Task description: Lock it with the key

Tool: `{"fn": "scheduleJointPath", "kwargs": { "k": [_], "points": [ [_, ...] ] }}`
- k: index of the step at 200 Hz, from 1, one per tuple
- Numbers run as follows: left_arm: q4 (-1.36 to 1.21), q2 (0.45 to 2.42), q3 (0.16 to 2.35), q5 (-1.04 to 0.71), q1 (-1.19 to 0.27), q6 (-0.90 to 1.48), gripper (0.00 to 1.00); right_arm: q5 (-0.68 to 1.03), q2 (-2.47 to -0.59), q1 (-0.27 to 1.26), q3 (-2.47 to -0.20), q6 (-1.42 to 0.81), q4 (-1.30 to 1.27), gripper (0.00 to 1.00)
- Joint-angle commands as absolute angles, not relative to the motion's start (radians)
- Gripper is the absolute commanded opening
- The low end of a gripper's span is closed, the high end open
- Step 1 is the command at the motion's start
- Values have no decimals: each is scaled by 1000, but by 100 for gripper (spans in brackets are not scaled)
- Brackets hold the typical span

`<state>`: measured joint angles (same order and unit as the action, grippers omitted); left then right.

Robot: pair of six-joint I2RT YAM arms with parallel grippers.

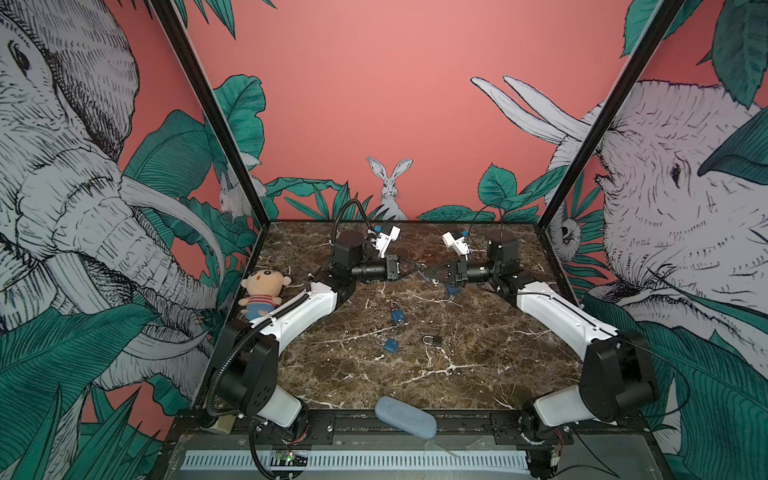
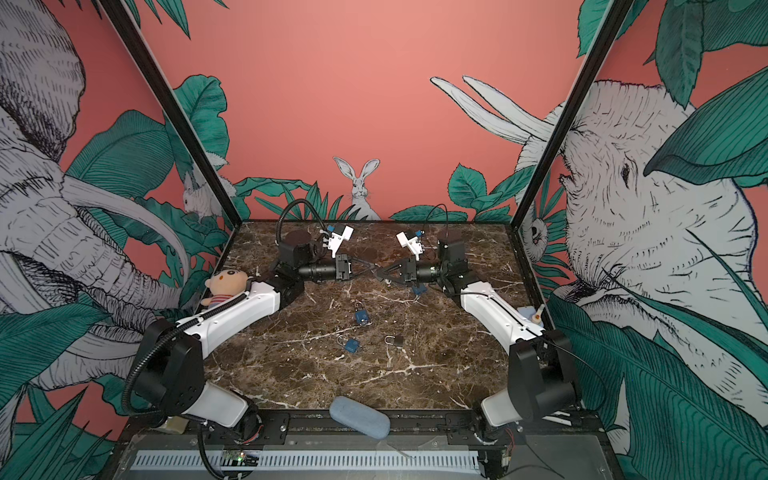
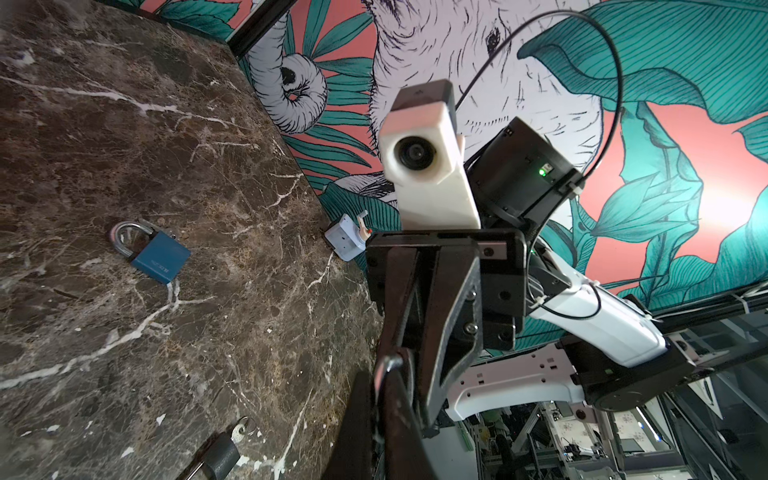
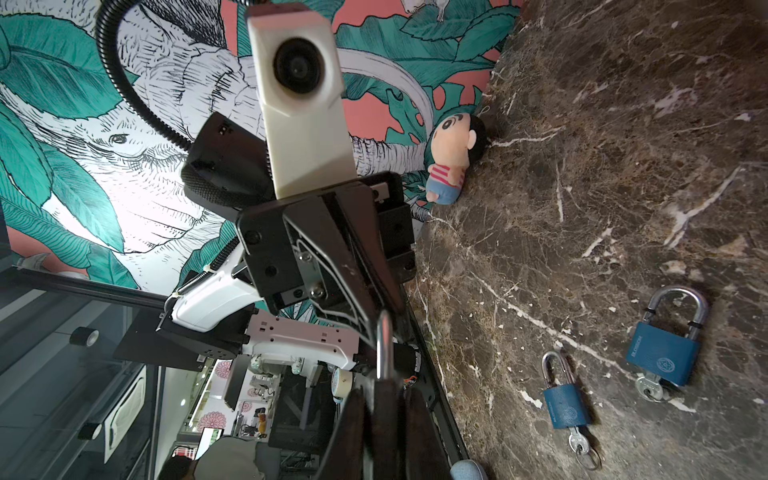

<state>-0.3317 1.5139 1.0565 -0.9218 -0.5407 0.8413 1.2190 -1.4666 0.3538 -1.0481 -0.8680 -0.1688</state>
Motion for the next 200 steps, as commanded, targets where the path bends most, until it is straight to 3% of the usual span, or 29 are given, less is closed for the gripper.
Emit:
{"fn": "scheduleJointPath", "kwargs": {
  "k": [1,33,73,103,131,200],
  "points": [
    [-317,1544,1042,-1050,-672,903,0,1177,-1438,395,-1114,-829,-394,0],
    [-396,1541,1079,-1030,-633,953,0,1141,-1394,395,-1107,-689,-205,0],
    [-492,1511,1080,-1014,-576,1026,0,1125,-1376,395,-1087,-661,-170,0],
    [-568,1476,1047,-999,-542,1082,15,1122,-1381,396,-1083,-662,-170,0],
    [-543,1459,1046,-1002,-541,1065,17,1129,-1384,395,-1088,-677,-191,0],
    [-538,1450,1026,-1014,-541,1070,0,1124,-1382,395,-1094,-680,-190,0]
  ]
}}
